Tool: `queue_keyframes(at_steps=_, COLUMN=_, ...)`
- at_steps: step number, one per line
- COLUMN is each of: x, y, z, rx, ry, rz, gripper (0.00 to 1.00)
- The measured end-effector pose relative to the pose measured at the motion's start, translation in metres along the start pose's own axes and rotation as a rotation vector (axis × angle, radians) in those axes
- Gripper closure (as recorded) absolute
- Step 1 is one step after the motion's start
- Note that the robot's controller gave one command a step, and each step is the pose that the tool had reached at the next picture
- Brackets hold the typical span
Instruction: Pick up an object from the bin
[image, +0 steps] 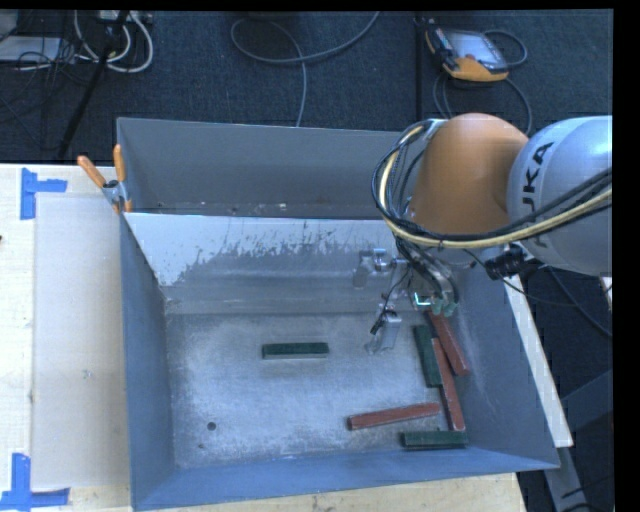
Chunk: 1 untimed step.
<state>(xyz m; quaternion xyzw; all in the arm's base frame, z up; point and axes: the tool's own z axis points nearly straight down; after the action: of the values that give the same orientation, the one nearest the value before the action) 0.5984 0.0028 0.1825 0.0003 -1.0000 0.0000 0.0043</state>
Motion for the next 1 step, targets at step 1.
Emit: queue_keyframes(at_steps=1, x=-0.0082, y=0.0258, z=0.1175, rx=0.000, ry=0.000, rz=-0.059, gripper=0.00)
